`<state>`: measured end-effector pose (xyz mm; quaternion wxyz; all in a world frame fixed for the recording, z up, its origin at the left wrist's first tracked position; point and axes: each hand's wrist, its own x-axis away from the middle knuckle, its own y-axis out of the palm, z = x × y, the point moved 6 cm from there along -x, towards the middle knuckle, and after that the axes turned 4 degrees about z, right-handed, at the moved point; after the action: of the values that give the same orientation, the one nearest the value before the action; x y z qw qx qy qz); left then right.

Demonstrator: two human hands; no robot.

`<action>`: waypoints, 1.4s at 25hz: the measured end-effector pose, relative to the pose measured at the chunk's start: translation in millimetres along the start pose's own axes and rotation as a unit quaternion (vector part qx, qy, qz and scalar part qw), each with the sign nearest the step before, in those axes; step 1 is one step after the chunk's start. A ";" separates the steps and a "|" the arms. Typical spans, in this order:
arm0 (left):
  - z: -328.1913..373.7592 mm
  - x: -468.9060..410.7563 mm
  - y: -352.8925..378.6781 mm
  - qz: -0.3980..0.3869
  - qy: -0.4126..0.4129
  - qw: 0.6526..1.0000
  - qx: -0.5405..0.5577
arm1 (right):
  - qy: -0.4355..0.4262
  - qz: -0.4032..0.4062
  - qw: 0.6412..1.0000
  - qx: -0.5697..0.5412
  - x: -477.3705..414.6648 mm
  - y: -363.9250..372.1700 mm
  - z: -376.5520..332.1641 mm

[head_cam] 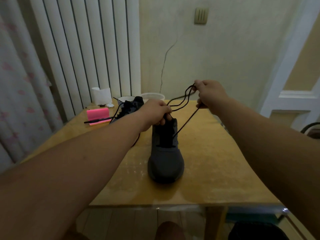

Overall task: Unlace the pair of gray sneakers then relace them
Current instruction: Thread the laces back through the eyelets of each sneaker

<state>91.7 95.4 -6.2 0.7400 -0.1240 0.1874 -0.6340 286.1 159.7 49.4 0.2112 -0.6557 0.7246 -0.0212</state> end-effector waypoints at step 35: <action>-0.5 50.5 -119.3 0.133 0.027 0.989 0.064 | -0.059 -0.171 0.983 0.042 122.9 66.6 16.6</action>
<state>-8.6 26.0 37.5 0.8190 -0.0332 0.1816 -0.5433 222.7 55.2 -20.5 0.2747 -0.7606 0.5862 -0.0489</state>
